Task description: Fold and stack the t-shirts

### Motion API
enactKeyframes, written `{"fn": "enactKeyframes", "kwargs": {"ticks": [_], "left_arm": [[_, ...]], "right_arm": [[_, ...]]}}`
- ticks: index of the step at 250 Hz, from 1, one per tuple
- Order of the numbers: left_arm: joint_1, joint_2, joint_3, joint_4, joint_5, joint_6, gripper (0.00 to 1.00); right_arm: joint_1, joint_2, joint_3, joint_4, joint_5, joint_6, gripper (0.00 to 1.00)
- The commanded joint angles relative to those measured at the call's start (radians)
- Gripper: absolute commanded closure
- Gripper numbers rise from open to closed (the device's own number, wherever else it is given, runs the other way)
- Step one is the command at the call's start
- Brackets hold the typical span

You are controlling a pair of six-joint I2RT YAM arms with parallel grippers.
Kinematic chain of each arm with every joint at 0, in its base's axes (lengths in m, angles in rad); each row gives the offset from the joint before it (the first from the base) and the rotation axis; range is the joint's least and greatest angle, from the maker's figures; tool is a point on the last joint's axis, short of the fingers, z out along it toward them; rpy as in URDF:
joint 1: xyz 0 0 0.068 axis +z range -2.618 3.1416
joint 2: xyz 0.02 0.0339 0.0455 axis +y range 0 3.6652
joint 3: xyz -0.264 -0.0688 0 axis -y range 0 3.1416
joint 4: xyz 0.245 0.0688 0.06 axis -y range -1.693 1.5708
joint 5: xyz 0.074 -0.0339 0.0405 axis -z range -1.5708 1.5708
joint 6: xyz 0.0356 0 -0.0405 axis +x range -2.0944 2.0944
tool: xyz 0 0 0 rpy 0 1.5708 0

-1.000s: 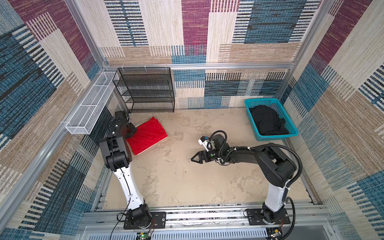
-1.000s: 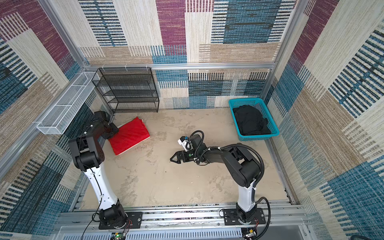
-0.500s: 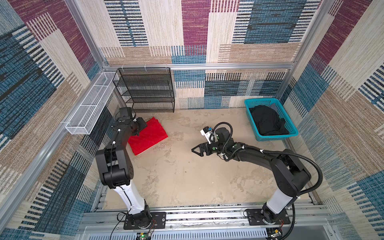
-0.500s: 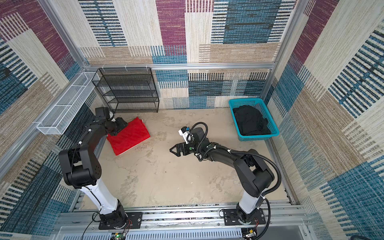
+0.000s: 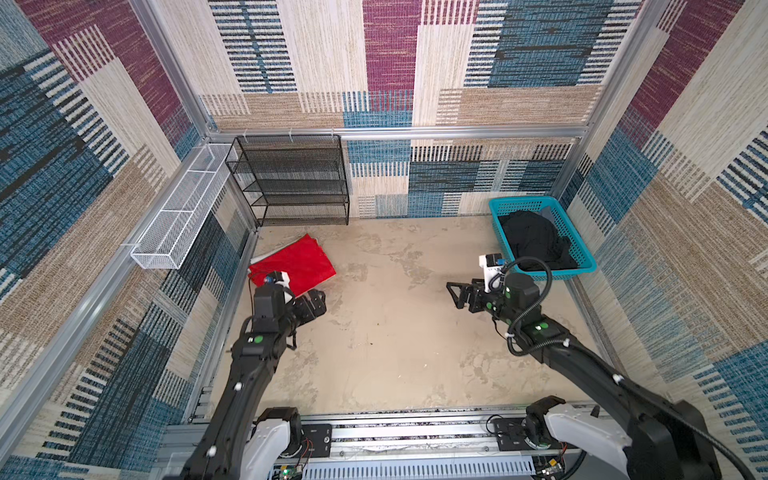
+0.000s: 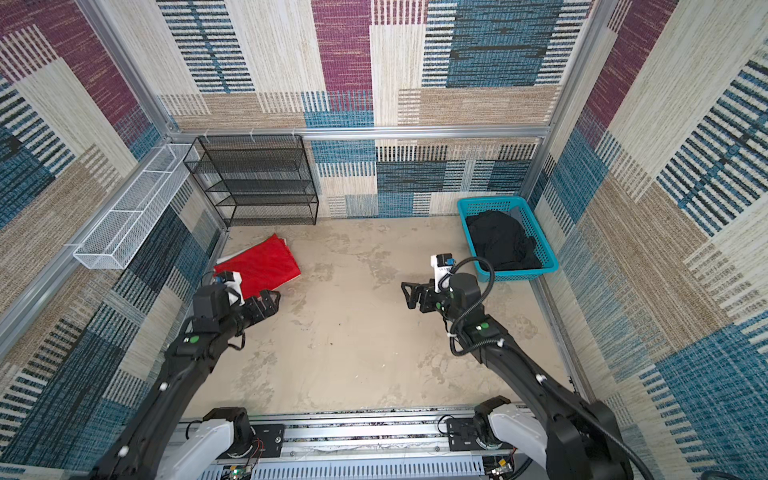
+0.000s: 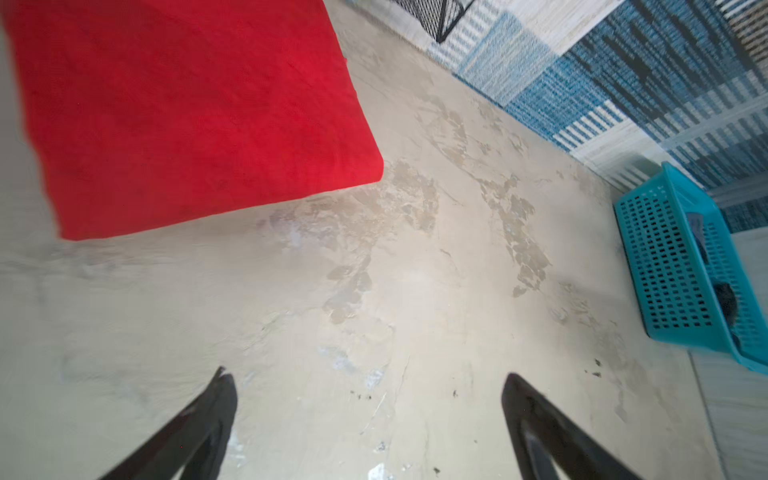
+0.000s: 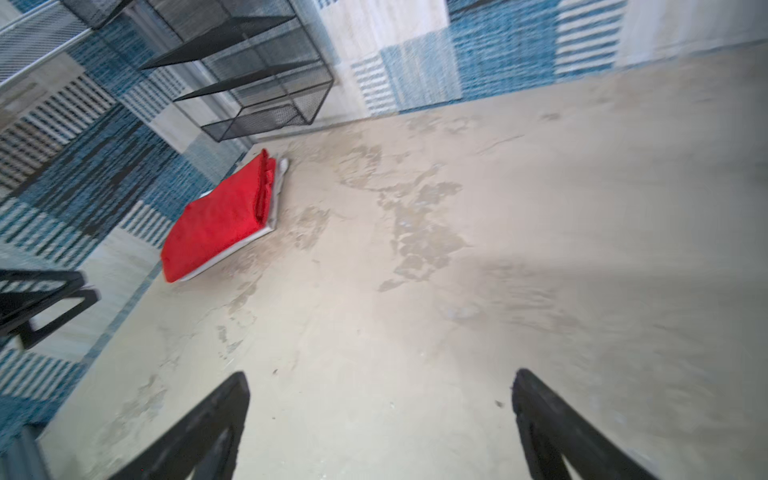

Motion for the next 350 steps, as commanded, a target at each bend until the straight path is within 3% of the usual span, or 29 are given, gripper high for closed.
{"fn": "enactKeyframes", "kwargs": {"ticks": [1,47,111,181,189,236,272,306,336,350], "left_arm": [[-0.006,-0.169,-0.097,-0.076,-0.326,-0.007,0.0],[-0.006,-0.341,-0.185,-0.103,-0.508,0.015,0.0],[-0.007,-0.278,-0.232,0.042,-0.536,0.089,0.0],[-0.007,-0.011,-0.337,0.425,-0.499,0.208,0.0],[-0.007,0.021,-0.34,0.483,-0.487,0.243,0.0],[-0.007,0.274,-0.344,0.861,-0.431,0.319,0.0],[-0.007,0.501,-0.205,0.914,-0.338,0.352,0.0],[-0.009,0.567,-0.165,0.936,-0.298,0.442,0.0],[-0.009,0.777,-0.305,1.479,-0.261,0.496,0.0],[-0.009,0.697,-0.276,1.28,-0.248,0.469,0.0]], "right_arm": [[-0.009,-0.159,-0.102,0.073,0.301,-0.053,0.01],[-0.018,-0.321,-0.16,0.005,0.454,-0.061,0.01],[-0.065,-0.285,-0.217,-0.023,0.479,-0.086,0.01],[-0.196,-0.085,-0.39,0.352,0.312,-0.158,0.01],[-0.218,-0.041,-0.359,0.329,0.276,-0.171,0.01],[-0.226,0.171,-0.313,0.56,0.22,-0.295,0.01],[-0.23,0.225,-0.363,0.815,0.118,-0.37,0.01],[-0.232,0.215,-0.469,1.075,0.086,-0.374,0.01],[-0.24,0.268,-0.515,1.253,0.13,-0.405,0.01],[-0.24,0.295,-0.519,1.298,0.12,-0.42,0.01]]}}
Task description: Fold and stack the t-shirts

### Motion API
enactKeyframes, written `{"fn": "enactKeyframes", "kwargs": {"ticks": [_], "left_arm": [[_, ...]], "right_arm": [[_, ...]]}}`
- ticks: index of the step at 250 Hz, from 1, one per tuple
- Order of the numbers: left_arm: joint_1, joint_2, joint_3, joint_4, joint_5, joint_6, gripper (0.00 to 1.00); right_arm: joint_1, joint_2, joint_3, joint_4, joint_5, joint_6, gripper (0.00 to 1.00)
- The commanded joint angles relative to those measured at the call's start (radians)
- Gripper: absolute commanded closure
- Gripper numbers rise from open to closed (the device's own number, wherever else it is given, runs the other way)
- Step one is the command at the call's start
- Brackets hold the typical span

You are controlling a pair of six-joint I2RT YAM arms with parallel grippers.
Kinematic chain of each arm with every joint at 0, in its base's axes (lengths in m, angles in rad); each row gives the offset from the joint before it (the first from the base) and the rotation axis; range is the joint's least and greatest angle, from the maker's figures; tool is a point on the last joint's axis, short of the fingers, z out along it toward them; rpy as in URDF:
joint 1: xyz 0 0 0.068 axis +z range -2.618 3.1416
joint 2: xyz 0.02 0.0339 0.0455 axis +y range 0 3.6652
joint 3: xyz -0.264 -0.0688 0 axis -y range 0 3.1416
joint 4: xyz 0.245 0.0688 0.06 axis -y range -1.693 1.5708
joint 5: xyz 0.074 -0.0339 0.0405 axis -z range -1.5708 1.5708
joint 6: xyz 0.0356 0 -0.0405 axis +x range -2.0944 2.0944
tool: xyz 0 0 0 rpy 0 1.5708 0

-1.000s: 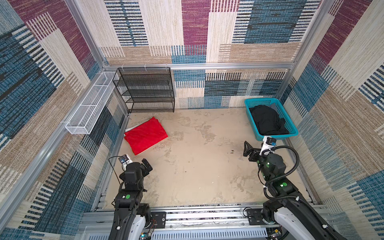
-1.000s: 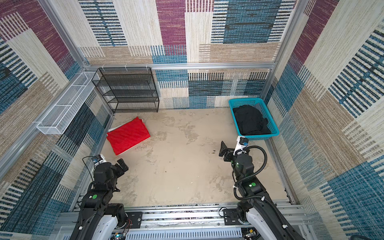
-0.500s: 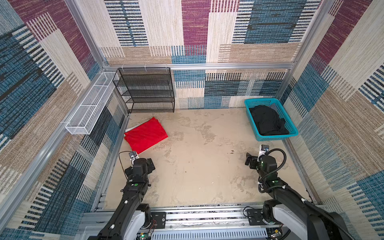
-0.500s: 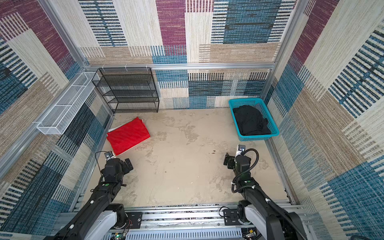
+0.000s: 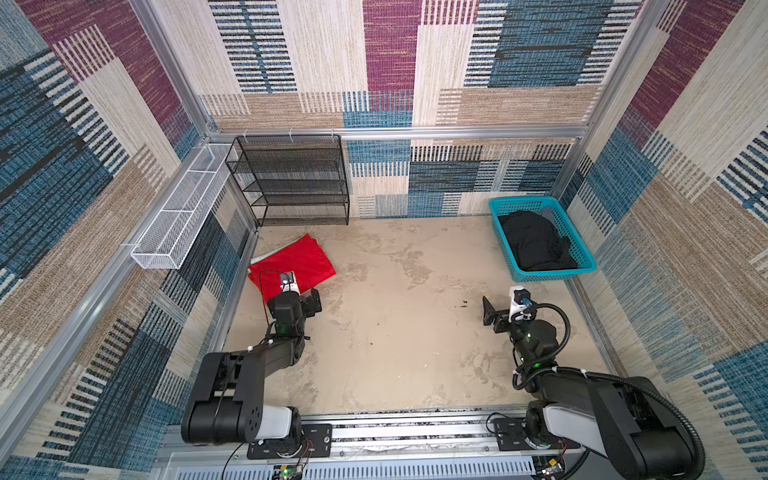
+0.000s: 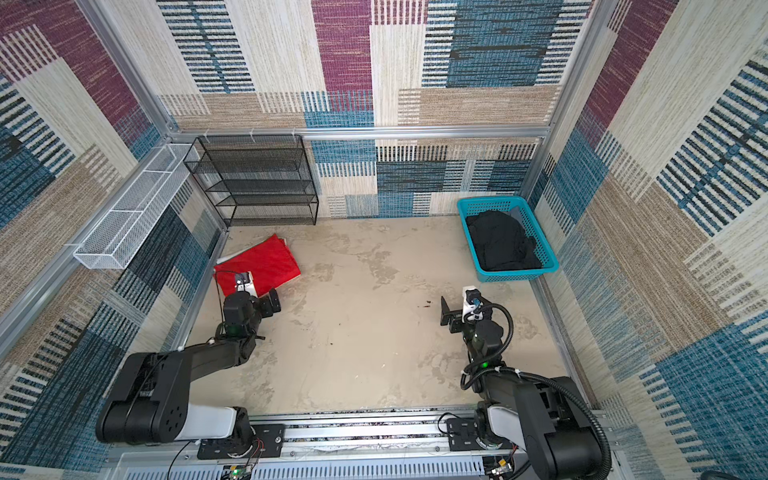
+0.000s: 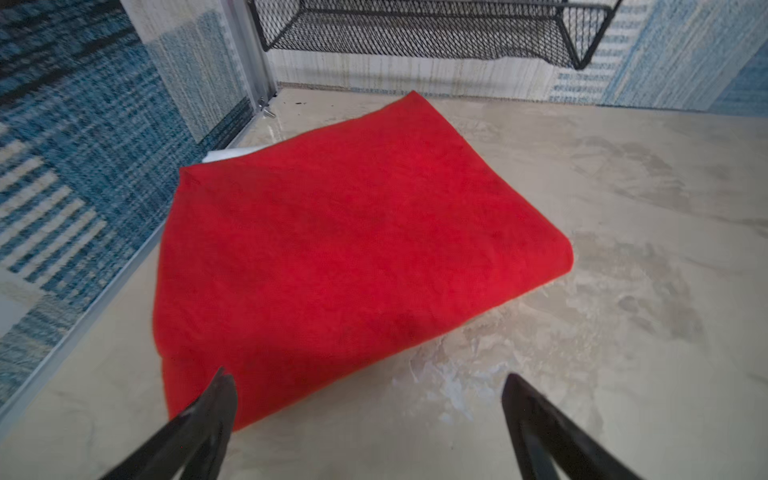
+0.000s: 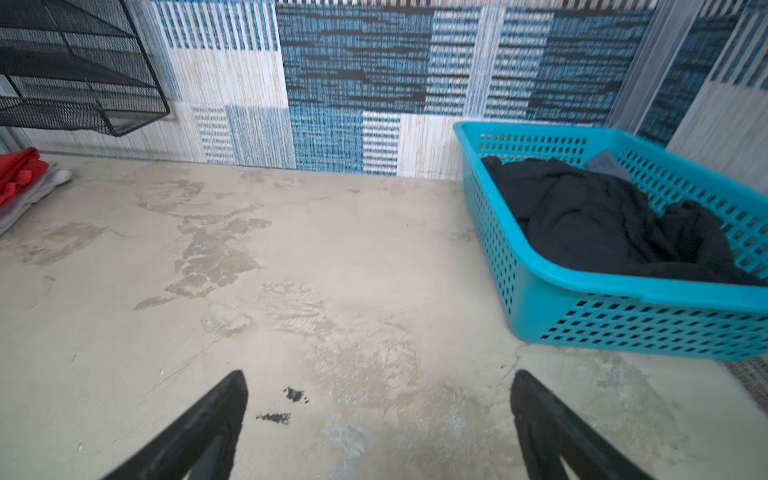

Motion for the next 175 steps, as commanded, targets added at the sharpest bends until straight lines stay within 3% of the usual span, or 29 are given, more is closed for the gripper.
{"fn": "enactKeyframes", "kwargs": {"ticks": [1,9,25,44,65,82,115,127,131,143,157,175], "left_arm": [[0.0,-0.023,-0.004,0.101,0.063,0.048,0.0],[0.0,-0.031,0.013,0.062,0.07,0.055,0.0],[0.0,0.037,0.02,0.163,0.093,0.083,0.0],[0.0,-0.003,0.051,0.029,0.11,0.072,0.0],[0.0,0.029,0.042,0.105,0.1,0.08,0.0],[0.0,0.013,0.053,0.055,0.102,0.075,0.0],[0.0,0.019,0.054,0.06,0.097,0.073,0.0],[0.0,0.025,0.055,0.072,0.091,0.075,0.0],[0.0,0.025,0.055,0.072,0.089,0.075,0.0],[0.0,0.021,0.057,0.061,0.088,0.073,0.0],[0.0,0.021,0.047,0.081,0.079,0.072,0.0],[0.0,0.018,0.024,0.12,0.079,0.071,0.0]], "right_arm": [[-0.004,0.042,-0.013,0.269,-0.002,-0.048,0.01],[-0.004,0.053,-0.015,0.292,-0.014,-0.05,0.02],[-0.004,0.076,-0.006,0.308,-0.037,-0.061,0.01],[-0.004,0.093,0.001,0.307,-0.056,-0.078,0.01],[-0.004,0.202,0.019,0.385,-0.086,-0.112,0.01],[-0.024,0.234,0.032,0.397,-0.05,-0.074,0.01],[-0.132,0.36,0.104,0.402,-0.24,0.002,0.01],[-0.178,0.319,0.185,0.168,-0.3,0.022,0.01],[-0.181,0.315,0.195,0.147,-0.299,0.022,0.01],[-0.182,0.358,0.154,0.307,-0.305,0.047,0.01],[-0.182,0.318,0.173,0.197,-0.292,0.025,0.01],[-0.182,0.341,0.164,0.26,-0.228,0.063,0.01]]}}
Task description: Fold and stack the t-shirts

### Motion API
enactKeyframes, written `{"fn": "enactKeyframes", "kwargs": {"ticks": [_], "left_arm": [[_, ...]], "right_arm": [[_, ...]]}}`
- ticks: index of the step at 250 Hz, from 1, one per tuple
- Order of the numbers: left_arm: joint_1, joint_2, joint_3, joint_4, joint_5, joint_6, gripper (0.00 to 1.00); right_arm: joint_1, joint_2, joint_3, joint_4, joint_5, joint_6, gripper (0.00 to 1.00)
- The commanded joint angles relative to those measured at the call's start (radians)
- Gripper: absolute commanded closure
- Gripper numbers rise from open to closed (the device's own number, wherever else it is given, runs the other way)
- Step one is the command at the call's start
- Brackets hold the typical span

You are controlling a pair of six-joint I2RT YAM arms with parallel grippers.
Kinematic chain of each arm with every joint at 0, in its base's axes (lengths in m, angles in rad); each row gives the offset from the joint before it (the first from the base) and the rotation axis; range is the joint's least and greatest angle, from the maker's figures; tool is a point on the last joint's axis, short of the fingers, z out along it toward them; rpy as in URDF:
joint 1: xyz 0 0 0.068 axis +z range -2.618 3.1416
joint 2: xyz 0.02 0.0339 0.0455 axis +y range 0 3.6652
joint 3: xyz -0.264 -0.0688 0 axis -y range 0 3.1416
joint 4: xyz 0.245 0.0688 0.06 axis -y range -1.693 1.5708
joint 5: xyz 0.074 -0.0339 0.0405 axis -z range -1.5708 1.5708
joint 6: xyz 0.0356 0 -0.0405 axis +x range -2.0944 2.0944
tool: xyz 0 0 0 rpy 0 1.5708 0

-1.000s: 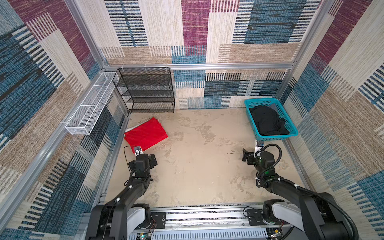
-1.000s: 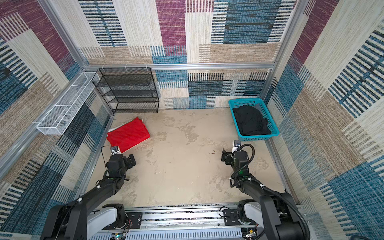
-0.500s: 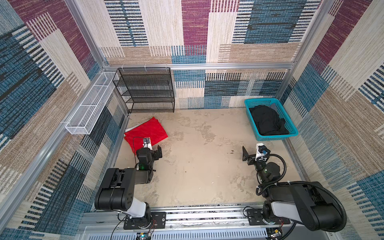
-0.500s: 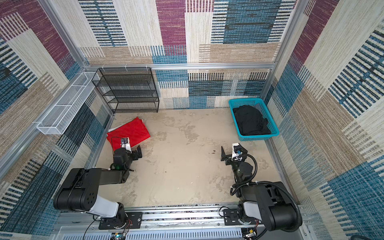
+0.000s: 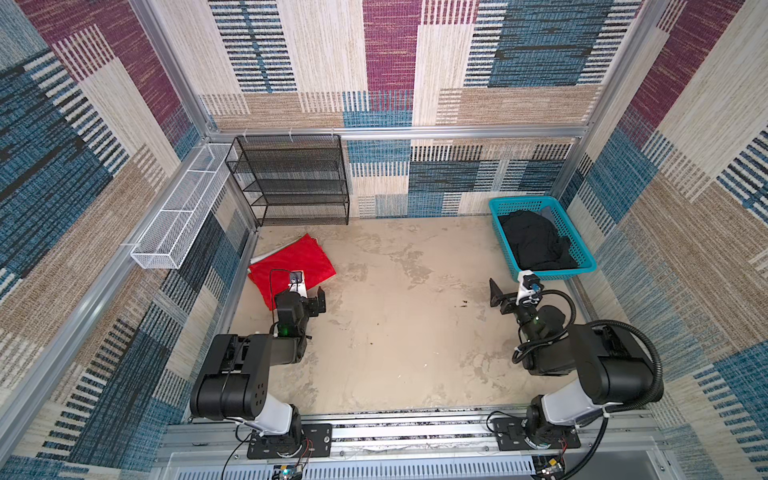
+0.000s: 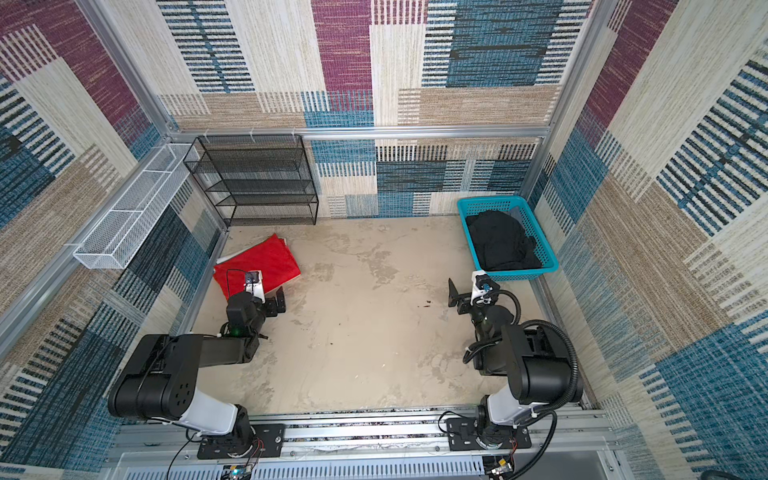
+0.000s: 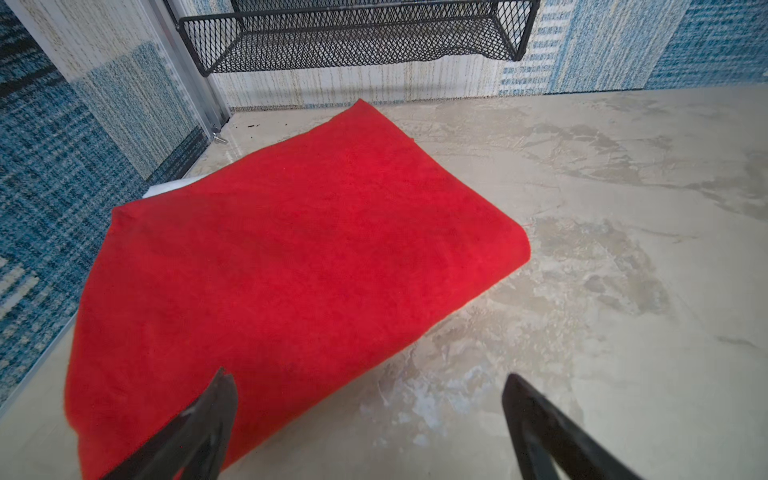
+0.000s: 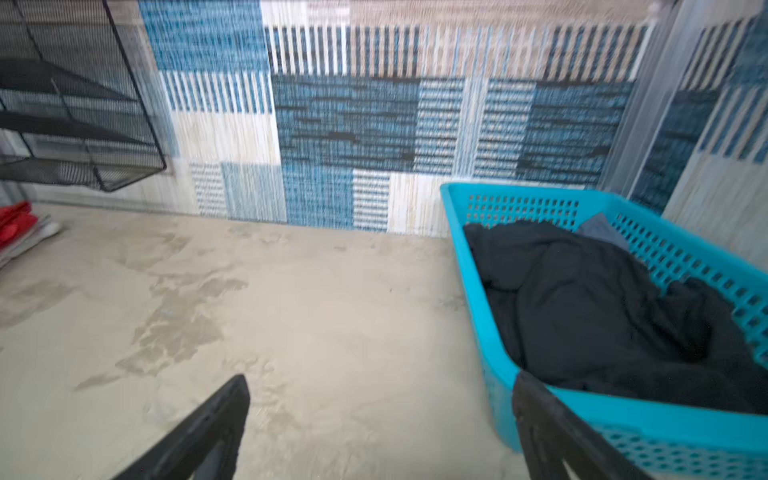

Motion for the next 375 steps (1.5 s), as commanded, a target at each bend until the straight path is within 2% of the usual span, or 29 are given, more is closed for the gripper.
{"fn": "enactKeyframes", "kwargs": {"ticks": [1,10,19,44,55,81,97,111,131,138,143,149,162,168,182,198,375], "left_arm": [[0.0,-0.006,-0.022,0.07,-0.013,-0.003,0.0],[0.0,-0.006,-0.03,0.086,-0.007,0.0,0.0],[0.0,-0.007,-0.032,0.088,-0.004,0.001,0.0],[0.0,-0.002,0.001,0.036,-0.001,0.002,0.0],[0.0,0.003,0.036,-0.027,0.007,0.005,0.0],[0.001,0.005,0.036,-0.026,0.009,0.005,0.0],[0.002,-0.003,0.019,-0.005,-0.016,-0.006,0.0],[0.007,-0.009,-0.038,0.089,-0.159,-0.071,0.01],[0.049,-0.029,-0.075,0.128,-0.109,-0.112,0.01],[0.048,-0.019,-0.061,0.118,-0.092,-0.101,0.01],[0.046,-0.008,-0.047,0.111,-0.066,-0.085,0.01],[0.044,0.0,-0.022,0.083,-0.02,-0.064,0.01],[0.034,0.002,0.052,-0.056,0.097,-0.006,0.01],[0.032,0.005,0.084,-0.117,0.129,0.018,0.0],[0.04,-0.001,0.07,-0.107,0.141,0.004,0.01],[0.04,0.01,0.07,-0.082,0.141,0.005,0.0],[0.045,0.011,0.076,-0.096,0.145,0.003,0.0]], "right_arm": [[-0.002,0.007,0.002,0.016,0.02,0.06,0.01],[-0.003,-0.009,-0.001,-0.004,0.088,0.08,0.01],[-0.002,-0.001,-0.022,0.052,0.146,0.107,0.01],[-0.003,-0.003,-0.078,0.152,0.163,0.115,0.01],[-0.002,-0.003,-0.08,0.156,0.114,0.098,0.01],[0.01,-0.003,-0.046,0.092,-0.125,-0.014,0.01],[0.015,-0.007,-0.068,0.127,-0.091,-0.009,0.01],[0.015,0.002,-0.124,0.248,-0.005,0.025,0.01],[0.016,0.03,-0.2,0.408,0.307,0.14,0.01],[0.008,0.046,-0.199,0.431,0.303,0.153,0.01],[0.009,0.047,-0.191,0.423,0.284,0.14,0.01],[0.013,0.028,-0.164,0.35,0.21,0.112,0.01],[0.034,-0.013,-0.027,0.034,0.027,0.01,0.01],[0.048,-0.01,0.025,-0.065,0.021,-0.017,0.01],[0.039,0.008,-0.01,0.043,0.065,0.02,0.01],[0.048,-0.006,0.016,-0.037,0.078,0.007,0.01],[0.059,0.005,0.008,-0.001,0.094,0.002,0.01]]}}
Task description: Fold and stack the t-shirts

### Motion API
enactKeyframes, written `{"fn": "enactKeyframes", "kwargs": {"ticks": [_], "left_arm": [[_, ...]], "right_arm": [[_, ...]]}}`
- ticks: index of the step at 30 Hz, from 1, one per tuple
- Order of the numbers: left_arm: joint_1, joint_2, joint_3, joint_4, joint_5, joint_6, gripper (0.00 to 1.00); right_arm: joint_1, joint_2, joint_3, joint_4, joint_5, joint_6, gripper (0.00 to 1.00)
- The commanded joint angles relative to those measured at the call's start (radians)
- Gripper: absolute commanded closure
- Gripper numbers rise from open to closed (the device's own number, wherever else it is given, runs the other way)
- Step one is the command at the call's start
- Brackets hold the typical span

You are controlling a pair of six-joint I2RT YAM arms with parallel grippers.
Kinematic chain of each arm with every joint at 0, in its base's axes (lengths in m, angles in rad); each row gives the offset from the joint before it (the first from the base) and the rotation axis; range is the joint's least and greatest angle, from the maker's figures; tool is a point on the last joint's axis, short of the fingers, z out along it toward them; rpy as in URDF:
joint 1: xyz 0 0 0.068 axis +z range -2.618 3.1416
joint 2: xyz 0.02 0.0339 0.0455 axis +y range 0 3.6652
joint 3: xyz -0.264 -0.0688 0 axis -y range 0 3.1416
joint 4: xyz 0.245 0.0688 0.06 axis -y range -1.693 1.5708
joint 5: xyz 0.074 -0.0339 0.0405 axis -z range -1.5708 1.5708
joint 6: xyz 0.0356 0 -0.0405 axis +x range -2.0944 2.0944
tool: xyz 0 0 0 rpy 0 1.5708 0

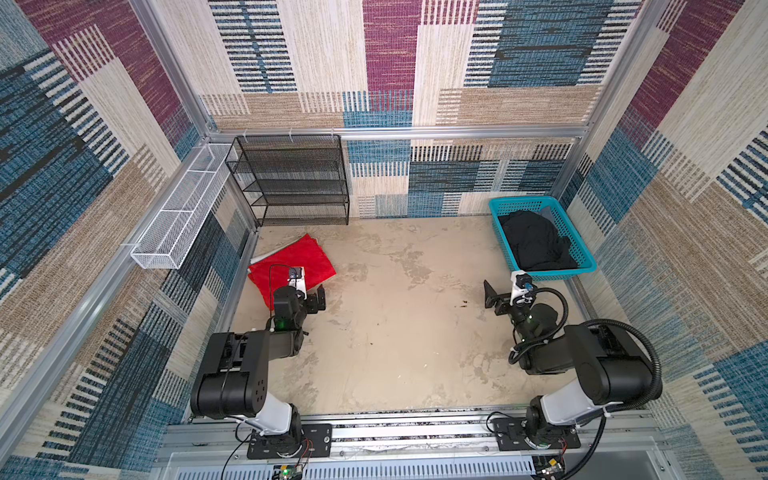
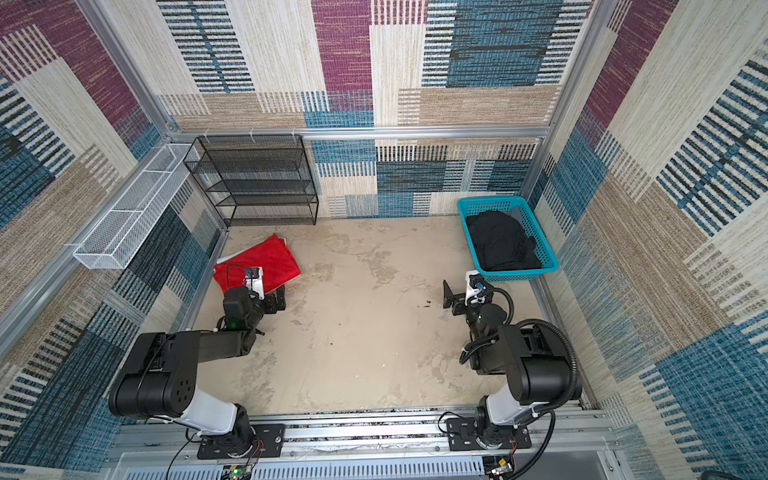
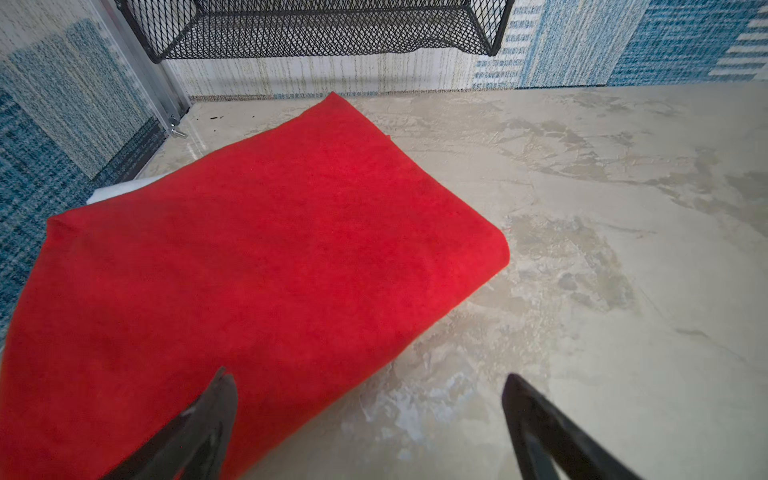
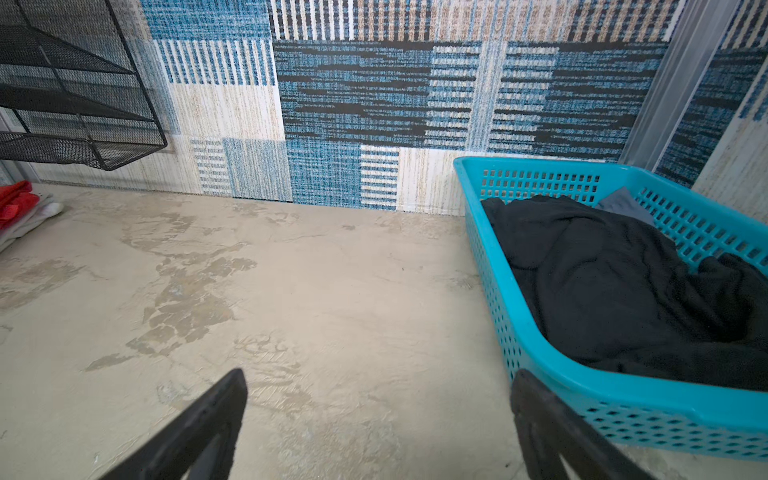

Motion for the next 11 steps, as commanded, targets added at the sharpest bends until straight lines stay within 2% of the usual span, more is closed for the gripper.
{"fn": "enactKeyframes", "kwargs": {"ticks": [1,7,11], "left_arm": [[0.001,-0.001,0.009,-0.001,0.008,0.003,0.0],[0.004,-0.001,0.009,-0.003,0.012,0.002,0.0],[0.01,-0.001,0.009,-0.003,0.015,-0.007,0.0]], "right_arm": [[0.0,0.0,0.001,0.031,0.008,-0.007,0.01],[-0.009,0.004,0.019,0.0,-0.003,0.006,0.01],[-0.009,-0.001,-0.005,0.041,0.006,0.005,0.01]]}}
